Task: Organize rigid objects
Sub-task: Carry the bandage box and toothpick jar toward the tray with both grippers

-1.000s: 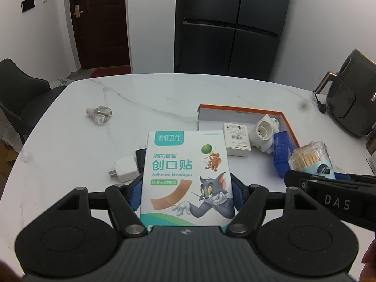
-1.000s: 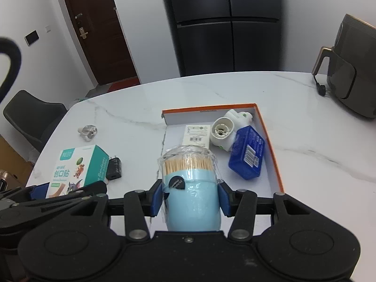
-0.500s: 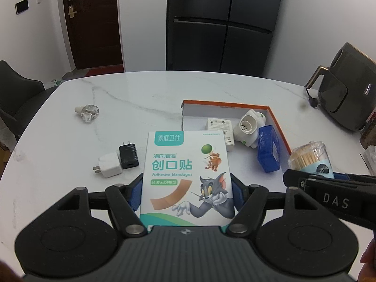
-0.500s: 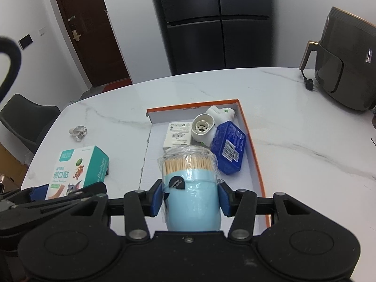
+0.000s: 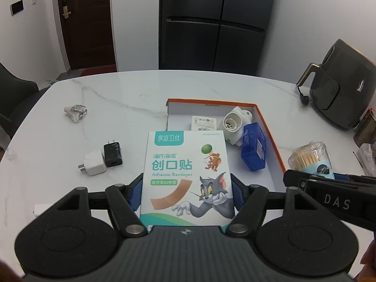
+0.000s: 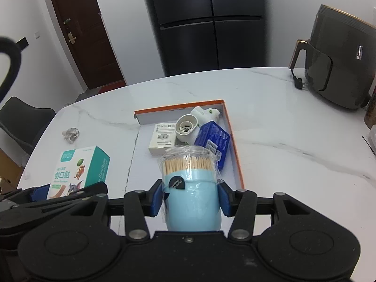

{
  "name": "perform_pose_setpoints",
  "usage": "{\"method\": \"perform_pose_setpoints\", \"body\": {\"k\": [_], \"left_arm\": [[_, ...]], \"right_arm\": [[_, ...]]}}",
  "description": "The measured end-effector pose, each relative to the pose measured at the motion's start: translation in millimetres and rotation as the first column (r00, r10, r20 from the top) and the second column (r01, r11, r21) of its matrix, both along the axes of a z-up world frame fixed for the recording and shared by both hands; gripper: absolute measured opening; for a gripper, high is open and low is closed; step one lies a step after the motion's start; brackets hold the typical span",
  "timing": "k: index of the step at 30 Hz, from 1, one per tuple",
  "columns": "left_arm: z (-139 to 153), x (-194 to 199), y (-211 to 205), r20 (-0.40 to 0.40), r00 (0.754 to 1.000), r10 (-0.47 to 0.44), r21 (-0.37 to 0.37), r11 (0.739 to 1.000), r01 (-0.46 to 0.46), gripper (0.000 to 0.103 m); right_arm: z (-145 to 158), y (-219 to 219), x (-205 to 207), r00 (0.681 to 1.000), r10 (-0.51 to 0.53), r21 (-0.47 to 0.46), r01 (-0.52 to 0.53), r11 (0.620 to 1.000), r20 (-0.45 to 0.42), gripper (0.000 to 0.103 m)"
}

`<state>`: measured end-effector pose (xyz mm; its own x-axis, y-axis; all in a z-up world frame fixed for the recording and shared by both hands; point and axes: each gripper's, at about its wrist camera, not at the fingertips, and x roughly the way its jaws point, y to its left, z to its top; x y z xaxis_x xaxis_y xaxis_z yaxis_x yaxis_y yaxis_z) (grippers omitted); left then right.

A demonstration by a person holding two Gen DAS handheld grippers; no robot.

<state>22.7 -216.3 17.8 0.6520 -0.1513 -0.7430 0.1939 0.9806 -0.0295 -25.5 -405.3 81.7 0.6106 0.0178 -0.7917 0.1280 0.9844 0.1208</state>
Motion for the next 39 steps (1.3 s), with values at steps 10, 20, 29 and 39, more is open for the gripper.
{"method": "perform_pose_setpoints", "body": {"k": [10,20,29,39], "left_arm": [[1,-4,-12,0.007,1.0,-0.006,-0.004,1.0,0.006,0.072],[-2,-3,-24,0.001,1.0,-0.023,-0.001,1.0,0.023,0.072],[-12,0,-28,-0.026,0.999,-0.031,0.003,1.0,0.031,0.072],[-25,7,-34,-0.068,0.997,-0.035,0.008,0.999,0.035,0.072]], "right_arm": [[5,-12,-5,1.0,-0.011,-0.005,0.011,1.0,0.01,0.059],[2,-26,-7,1.0,-0.03,0.0,0.03,1.0,0.002,0.059],[-7,-32,-4,0.999,-0.038,0.003,0.038,0.999,-0.023,0.059],[-23,-36,3,0.997,-0.033,0.009,0.034,0.999,-0.063,0.059]]}}
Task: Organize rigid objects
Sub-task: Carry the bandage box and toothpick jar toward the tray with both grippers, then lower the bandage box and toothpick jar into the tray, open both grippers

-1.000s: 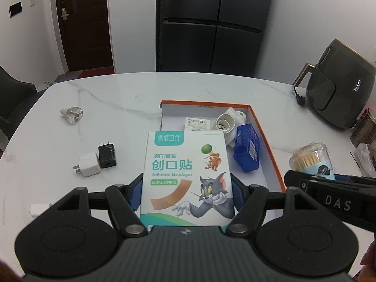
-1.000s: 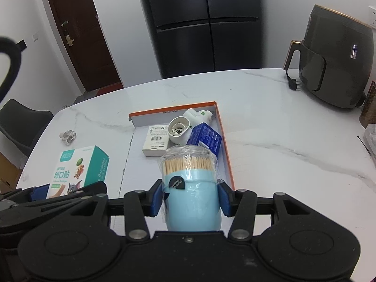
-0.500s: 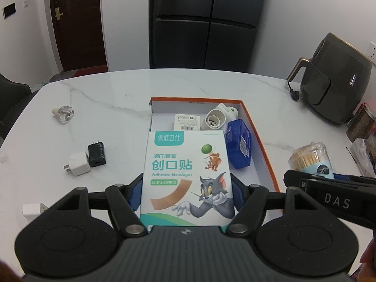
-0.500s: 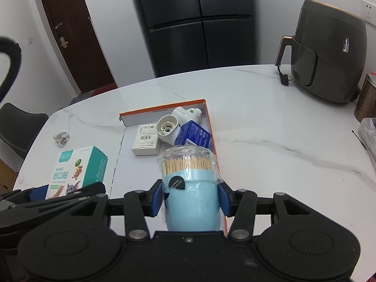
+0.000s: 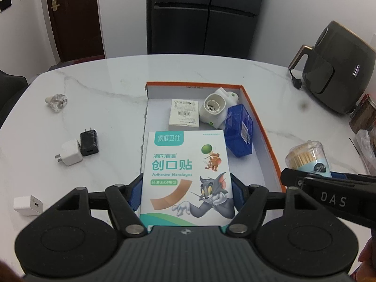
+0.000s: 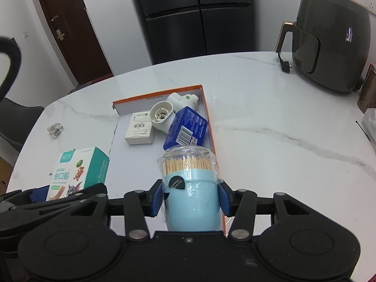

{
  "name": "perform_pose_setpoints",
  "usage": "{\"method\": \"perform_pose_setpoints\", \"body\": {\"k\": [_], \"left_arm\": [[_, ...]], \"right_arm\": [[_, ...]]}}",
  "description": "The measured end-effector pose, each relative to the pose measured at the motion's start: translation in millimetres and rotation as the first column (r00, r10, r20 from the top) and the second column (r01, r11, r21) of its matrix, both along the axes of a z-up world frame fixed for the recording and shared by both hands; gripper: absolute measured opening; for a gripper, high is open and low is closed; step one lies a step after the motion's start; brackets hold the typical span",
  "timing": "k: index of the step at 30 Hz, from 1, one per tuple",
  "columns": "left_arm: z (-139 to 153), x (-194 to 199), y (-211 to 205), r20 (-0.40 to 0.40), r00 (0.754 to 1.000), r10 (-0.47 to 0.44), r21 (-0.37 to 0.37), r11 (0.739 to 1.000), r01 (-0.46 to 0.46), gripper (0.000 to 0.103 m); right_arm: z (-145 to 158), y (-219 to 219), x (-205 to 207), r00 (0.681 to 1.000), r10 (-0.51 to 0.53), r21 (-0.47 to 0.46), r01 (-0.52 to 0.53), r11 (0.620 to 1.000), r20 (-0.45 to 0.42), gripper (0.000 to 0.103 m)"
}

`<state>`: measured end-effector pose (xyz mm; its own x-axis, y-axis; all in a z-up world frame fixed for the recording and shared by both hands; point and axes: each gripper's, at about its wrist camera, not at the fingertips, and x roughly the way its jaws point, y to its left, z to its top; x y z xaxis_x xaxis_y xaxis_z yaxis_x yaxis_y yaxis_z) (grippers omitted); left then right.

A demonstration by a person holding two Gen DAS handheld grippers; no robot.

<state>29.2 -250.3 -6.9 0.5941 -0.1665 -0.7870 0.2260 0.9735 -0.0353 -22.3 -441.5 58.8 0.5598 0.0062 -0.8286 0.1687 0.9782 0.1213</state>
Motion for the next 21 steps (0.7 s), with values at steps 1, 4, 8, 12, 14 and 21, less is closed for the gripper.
{"method": "perform_pose_setpoints", "body": {"k": [1,4,8,12,14,21], "left_arm": [[-1,1,-1,-0.004,1.0,0.0,0.001,1.0,0.0,0.072],[-5,2,-2,-0.017,1.0,0.003,0.004,1.0,-0.003,0.072],[-11,5,-3,-0.036,0.999,0.004,0.007,1.0,-0.004,0.072],[-18,9,-4,-0.056,0.998,0.006,0.004,1.0,-0.006,0.072],[-21,11,-4,-0.065,0.998,0.009,0.004,1.0,-0.009,0.072],[-27,20,-8,-0.078,0.997,0.015,0.0,1.0,-0.015,0.071]], "right_arm": [[-1,-1,0,1.0,0.001,0.001,-0.001,1.0,-0.003,0.059],[-6,-2,2,1.0,0.006,0.0,-0.006,1.0,-0.014,0.059],[-14,-4,6,0.999,0.008,0.001,-0.008,1.0,-0.037,0.059],[-22,-6,9,0.998,0.013,0.002,-0.013,1.0,-0.055,0.059],[-26,-6,12,0.998,0.017,0.003,-0.016,1.0,-0.063,0.059],[-36,-9,21,0.997,0.023,0.0,-0.023,1.0,-0.077,0.059]]}}
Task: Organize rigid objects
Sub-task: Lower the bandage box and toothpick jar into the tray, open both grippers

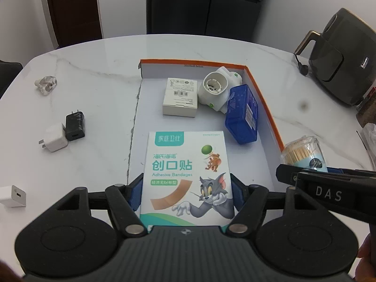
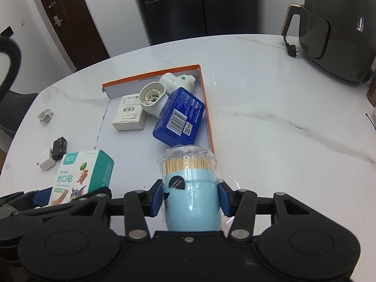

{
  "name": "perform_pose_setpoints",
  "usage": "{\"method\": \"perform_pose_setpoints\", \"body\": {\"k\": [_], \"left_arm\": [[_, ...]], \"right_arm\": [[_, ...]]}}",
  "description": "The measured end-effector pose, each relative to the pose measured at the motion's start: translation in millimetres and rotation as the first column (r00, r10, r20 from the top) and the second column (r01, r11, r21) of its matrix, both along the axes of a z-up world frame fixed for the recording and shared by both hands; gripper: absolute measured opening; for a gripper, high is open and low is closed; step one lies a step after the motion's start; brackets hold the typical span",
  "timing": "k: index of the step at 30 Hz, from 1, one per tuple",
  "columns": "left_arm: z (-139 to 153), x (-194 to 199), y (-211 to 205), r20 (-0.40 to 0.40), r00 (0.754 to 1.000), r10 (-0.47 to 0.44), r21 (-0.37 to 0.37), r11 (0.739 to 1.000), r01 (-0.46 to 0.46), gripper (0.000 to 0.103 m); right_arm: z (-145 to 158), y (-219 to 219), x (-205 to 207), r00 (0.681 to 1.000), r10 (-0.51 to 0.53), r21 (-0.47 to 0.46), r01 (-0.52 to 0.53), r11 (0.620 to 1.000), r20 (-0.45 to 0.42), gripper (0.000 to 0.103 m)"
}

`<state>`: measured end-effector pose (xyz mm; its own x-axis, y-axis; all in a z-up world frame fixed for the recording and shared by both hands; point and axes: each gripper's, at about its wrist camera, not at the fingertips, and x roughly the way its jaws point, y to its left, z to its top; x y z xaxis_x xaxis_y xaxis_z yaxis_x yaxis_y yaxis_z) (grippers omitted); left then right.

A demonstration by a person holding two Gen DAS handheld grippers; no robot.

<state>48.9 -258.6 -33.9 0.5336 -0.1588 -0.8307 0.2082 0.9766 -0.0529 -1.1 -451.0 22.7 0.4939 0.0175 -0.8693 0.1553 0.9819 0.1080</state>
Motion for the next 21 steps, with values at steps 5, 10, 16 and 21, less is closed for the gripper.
{"method": "perform_pose_setpoints", "body": {"k": [5,10,16,21], "left_arm": [[-3,5,-1,-0.009,1.0,0.0,-0.008,1.0,-0.001,0.063],[-7,10,-1,-0.019,1.0,-0.009,-0.014,1.0,0.008,0.061],[-3,15,1,-0.01,1.0,0.003,-0.03,1.0,-0.004,0.063],[4,19,6,0.009,1.0,0.018,-0.035,0.999,-0.018,0.072]], "right_arm": [[-5,-2,7,1.0,0.011,0.003,-0.011,1.0,-0.007,0.059],[-10,-2,16,1.0,0.027,0.005,-0.027,1.0,-0.016,0.059],[-11,-1,25,0.999,0.033,0.005,-0.033,0.999,-0.002,0.06],[-4,1,30,0.999,0.035,0.007,-0.035,0.999,0.029,0.06]]}}
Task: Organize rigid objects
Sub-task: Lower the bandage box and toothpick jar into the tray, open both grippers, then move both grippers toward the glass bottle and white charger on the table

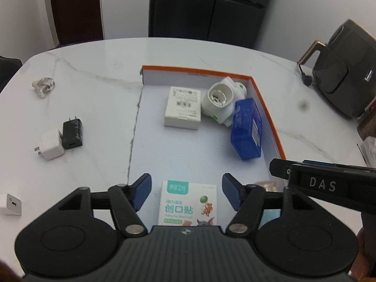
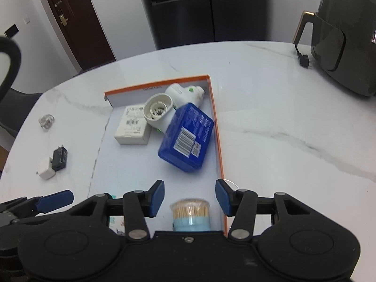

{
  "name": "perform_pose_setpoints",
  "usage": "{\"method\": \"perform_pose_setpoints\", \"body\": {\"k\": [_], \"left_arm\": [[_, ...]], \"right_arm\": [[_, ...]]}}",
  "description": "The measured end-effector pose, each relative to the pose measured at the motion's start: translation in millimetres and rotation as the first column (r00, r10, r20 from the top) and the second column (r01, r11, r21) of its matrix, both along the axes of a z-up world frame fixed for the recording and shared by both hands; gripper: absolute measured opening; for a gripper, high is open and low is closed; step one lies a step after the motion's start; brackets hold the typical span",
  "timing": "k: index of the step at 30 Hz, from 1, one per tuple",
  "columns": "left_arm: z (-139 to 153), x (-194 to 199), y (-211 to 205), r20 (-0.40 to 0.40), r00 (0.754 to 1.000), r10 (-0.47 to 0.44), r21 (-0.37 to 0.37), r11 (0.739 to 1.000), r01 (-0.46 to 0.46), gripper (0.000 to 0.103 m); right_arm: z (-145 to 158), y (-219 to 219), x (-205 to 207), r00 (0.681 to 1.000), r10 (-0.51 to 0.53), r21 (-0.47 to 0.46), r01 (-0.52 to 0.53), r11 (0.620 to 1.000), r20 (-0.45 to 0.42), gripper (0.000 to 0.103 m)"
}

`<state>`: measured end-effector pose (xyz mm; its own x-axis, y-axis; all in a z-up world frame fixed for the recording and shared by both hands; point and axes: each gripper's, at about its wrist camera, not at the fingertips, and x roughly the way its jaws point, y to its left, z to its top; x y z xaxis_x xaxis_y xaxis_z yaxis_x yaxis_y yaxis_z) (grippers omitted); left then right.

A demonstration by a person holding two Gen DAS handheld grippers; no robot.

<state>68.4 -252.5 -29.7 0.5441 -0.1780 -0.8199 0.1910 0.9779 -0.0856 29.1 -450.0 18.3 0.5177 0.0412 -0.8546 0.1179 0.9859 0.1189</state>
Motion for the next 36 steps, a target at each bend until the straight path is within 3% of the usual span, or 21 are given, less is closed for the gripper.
{"method": "perform_pose_setpoints", "body": {"k": [9,18,30,36], "left_arm": [[12,4,38,0.035,0.997,0.069,0.002,0.998,-0.069,0.08],[19,3,112,0.055,0.983,0.176,0.001,0.984,-0.176,0.083],[8,10,233,0.035,0.935,0.353,0.039,0.935,-0.354,0.084],[5,31,271,0.036,0.917,0.396,0.051,0.916,-0.398,0.084]], "right_arm": [[11,23,6,0.999,0.015,-0.002,-0.015,1.0,0.04,0.071],[8,83,12,0.994,0.101,0.019,-0.102,0.995,0.04,0.075],[-16,163,19,0.983,0.184,0.044,-0.183,0.982,-0.011,0.075],[-30,185,25,0.983,0.183,0.047,-0.181,0.982,-0.036,0.076]]}}
